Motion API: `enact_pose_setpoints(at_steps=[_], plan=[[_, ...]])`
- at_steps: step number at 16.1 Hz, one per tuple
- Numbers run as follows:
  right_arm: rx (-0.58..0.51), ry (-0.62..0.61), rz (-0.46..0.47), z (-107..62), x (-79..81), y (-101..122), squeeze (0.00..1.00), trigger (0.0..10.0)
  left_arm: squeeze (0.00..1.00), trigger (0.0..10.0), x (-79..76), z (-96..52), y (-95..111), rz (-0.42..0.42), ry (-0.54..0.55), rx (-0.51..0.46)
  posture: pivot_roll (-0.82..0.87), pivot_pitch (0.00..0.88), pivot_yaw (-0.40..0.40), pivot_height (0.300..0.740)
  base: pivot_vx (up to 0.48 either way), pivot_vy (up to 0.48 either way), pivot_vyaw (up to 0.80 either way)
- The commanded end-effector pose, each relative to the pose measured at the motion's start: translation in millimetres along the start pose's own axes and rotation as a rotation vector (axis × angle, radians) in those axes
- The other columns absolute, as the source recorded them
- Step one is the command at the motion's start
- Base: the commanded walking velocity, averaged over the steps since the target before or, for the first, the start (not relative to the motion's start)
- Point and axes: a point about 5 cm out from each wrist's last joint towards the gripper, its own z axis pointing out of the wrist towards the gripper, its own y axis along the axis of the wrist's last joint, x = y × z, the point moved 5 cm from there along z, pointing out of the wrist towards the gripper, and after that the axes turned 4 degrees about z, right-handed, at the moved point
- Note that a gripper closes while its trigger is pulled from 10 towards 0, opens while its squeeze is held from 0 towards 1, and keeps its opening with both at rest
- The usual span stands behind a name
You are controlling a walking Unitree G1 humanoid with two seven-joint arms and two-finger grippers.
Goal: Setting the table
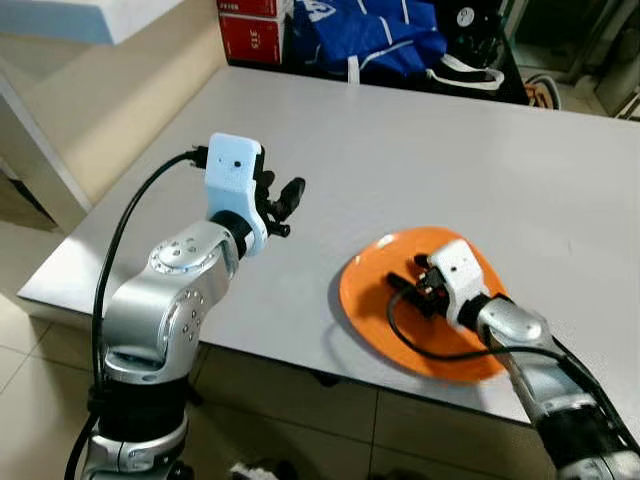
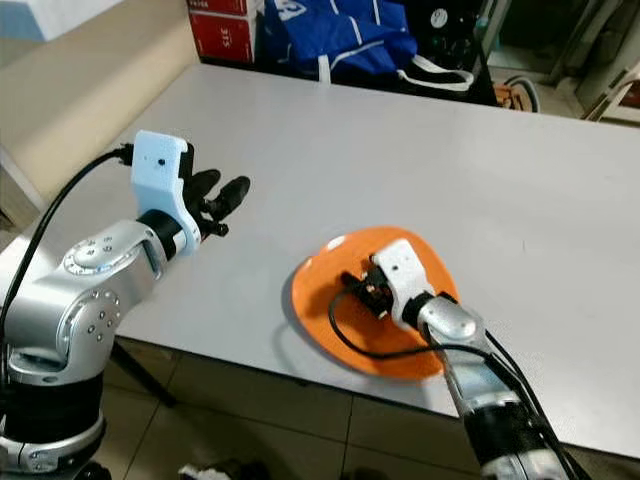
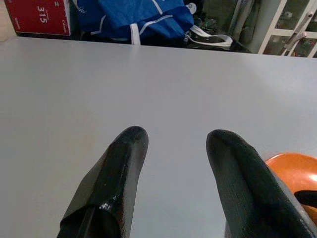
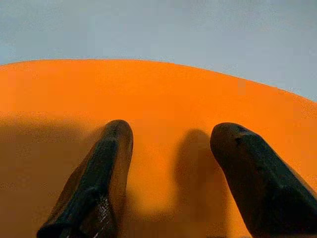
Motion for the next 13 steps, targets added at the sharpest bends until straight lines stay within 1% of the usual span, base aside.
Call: enact_pose_setpoints(at_steps=[1, 6, 8, 9, 10, 11, 12, 13], plan=[[0.069, -0.015, -0.004, 0.0, -2.2, -18.0, 0.0, 10.0, 0.0, 10.0, 0.8, -1.1, 4.3, 0.013, 0.005, -0.007, -0.17, 0.093, 0.02, 0.74, 0.0, 0.0, 0.0], [0.05, -0.051, -0.025, 8.8, -13.6, -18.6, 0.0, 10.0, 0.0, 10.0, 1.8, 1.7, 7.8, 0.022, 0.002, -0.016, -0.17, 0.07, 0.026, 0.74, 0.0, 0.0, 0.0], [0.036, -0.069, -0.027, 8.9, -17.2, -17.6, 0.0, 10.0, 0.0, 10.0, 0.2, 3.5, 8.6, 0.016, -0.006, -0.021, -0.18, 0.051, 0.03, 0.74, 0.0, 0.0, 0.0], [-0.002, -0.093, -0.02, 7.1, -23.3, -9.2, 0.0, 10.0, 0.0, 10.0, -1.0, 4.4, 11.1, 0.011, -0.013, -0.032, -0.18, 0.041, 0.031, 0.74, 0.0, 0.0, 0.0], [-0.054, -0.114, -0.007, 5.5, -29.1, 4.0, 0.0, 10.0, 0.0, 10.0, -0.3, 5.7, 13.6, 0.007, -0.014, -0.044, -0.19, 0.029, 0.036, 0.74, 0.0, 0.0, 0.0], [-0.125, -0.122, 0.01, 3.4, -31.9, 22.6, 0.0, 10.0, 0.0, 10.0, 1.4, 7.7, 14.7, -0.001, -0.012, -0.054, -0.2, 0.014, 0.042, 0.74, 0.0, 0.0, 0.0], [-0.221, -0.128, 0.036, -0.3, -33.5, 46.9, 0.0, 10.0, 0.0, 10.0, 1.9, 10.9, 13.7, -0.009, -0.011, -0.057, -0.21, 0.005, 0.046, 0.74, 0.0, 0.0, 0.0], [-0.257, -0.131, 0.029, -3.3, -33.0, 56.3, 0.0, 10.0, 0.0, 10.0, 0.8, 12.2, 12.2, -0.012, -0.015, -0.057, -0.22, 0.0, 0.049, 0.74, 0.0, 0.0, 0.0]])
